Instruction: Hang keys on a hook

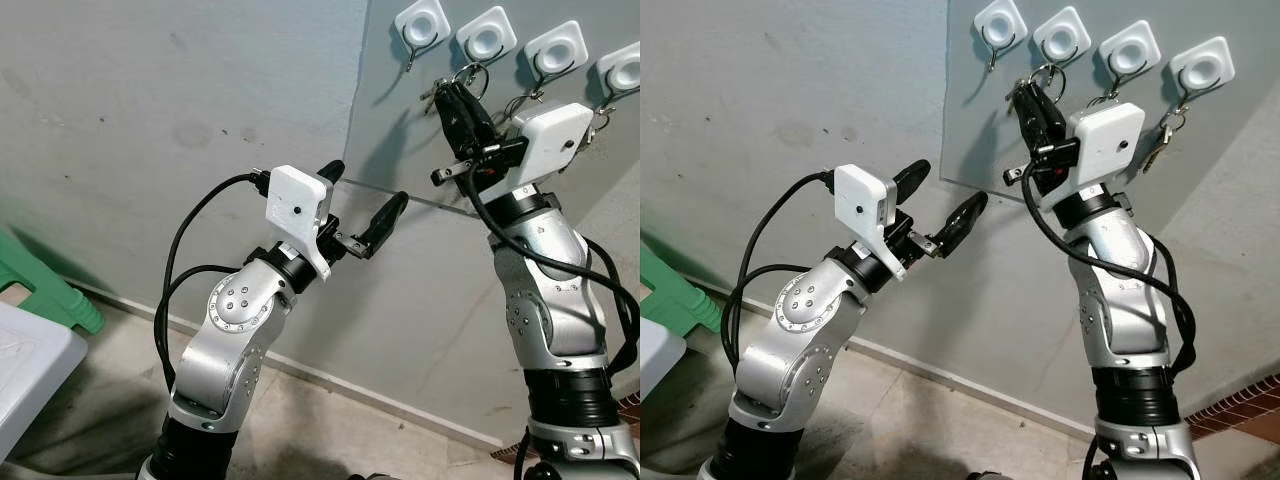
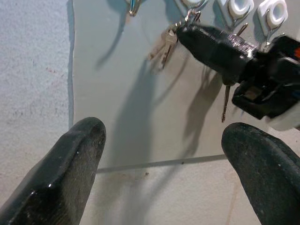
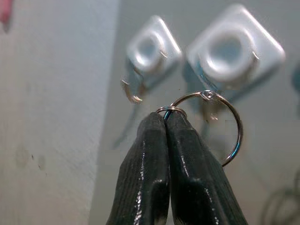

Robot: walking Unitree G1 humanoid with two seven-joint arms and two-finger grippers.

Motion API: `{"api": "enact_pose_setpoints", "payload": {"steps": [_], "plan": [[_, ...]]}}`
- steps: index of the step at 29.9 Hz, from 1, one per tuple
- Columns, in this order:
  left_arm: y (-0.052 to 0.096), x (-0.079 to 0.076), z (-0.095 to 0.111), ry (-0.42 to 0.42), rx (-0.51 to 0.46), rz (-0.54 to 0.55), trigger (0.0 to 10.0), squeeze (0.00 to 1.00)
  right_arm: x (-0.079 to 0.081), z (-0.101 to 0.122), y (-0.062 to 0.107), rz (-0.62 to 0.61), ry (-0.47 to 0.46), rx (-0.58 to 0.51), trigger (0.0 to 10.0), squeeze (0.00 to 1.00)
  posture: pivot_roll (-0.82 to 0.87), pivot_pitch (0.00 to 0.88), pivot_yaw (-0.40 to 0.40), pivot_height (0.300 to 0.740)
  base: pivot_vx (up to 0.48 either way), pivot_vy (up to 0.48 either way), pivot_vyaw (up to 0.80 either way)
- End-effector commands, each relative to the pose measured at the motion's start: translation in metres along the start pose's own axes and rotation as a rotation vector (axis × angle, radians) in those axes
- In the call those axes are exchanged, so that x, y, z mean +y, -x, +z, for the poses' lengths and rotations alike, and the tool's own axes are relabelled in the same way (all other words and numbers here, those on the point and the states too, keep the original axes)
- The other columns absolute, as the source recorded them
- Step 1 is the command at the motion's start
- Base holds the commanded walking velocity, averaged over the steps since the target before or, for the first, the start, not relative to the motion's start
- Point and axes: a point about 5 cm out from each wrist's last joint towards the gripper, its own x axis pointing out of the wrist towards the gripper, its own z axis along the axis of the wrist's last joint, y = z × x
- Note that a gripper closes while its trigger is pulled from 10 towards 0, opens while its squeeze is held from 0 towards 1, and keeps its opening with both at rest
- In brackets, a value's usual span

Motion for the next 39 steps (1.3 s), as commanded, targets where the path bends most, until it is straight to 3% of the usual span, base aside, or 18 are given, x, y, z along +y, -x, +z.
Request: {"api": "enact_pose_setpoints", "payload": {"steps": [1,13,19,20,30,37,39], "plan": [[-0.002,-0.004,0.008,-0.009,-0.024,-0.019,10.0,0.0,-0.006,0.005,-0.002,-0.004,-0.001,-0.01,10.0,0.0,-0.02,0.149,-0.071,0.74,0.0,0.0,0.0],[-0.001,-0.003,0.009,0.003,-0.025,-0.005,10.0,0.0,-0.011,0.001,-0.003,0.003,-0.028,0.025,10.0,0.0,-0.02,0.152,-0.077,0.74,0.0,0.0,0.0],[-0.001,-0.003,0.009,0.007,-0.025,0.003,10.0,0.0,-0.002,-0.01,0.005,0.043,-0.064,0.07,10.0,0.0,-0.01,0.153,-0.081,0.74,0.0,0.0,0.0],[-0.001,-0.003,0.009,0.007,-0.025,0.004,10.0,0.0,-0.001,-0.011,0.006,0.049,-0.074,0.071,10.0,1.0,-0.01,0.152,-0.081,0.74,0.0,0.0,0.0],[0.002,0.0,0.005,0.014,-0.018,0.041,10.0,0.0,0.005,-0.019,0.016,0.041,-0.103,0.089,10.0,1.0,-0.02,0.141,-0.079,0.74,0.0,0.0,0.0],[0.007,0.018,-0.005,-0.002,0.004,0.161,10.0,0.0,0.005,-0.03,0.028,-0.025,-0.078,0.116,10.0,1.0,-0.01,0.129,-0.077,0.74,0.0,0.0,0.0],[0.009,0.023,-0.006,0.0,0.001,0.197,10.0,0.0,0.004,-0.031,0.032,-0.074,-0.034,0.098,10.0,1.0,-0.01,0.127,-0.076,0.74,0.0,0.0,0.0]]}}
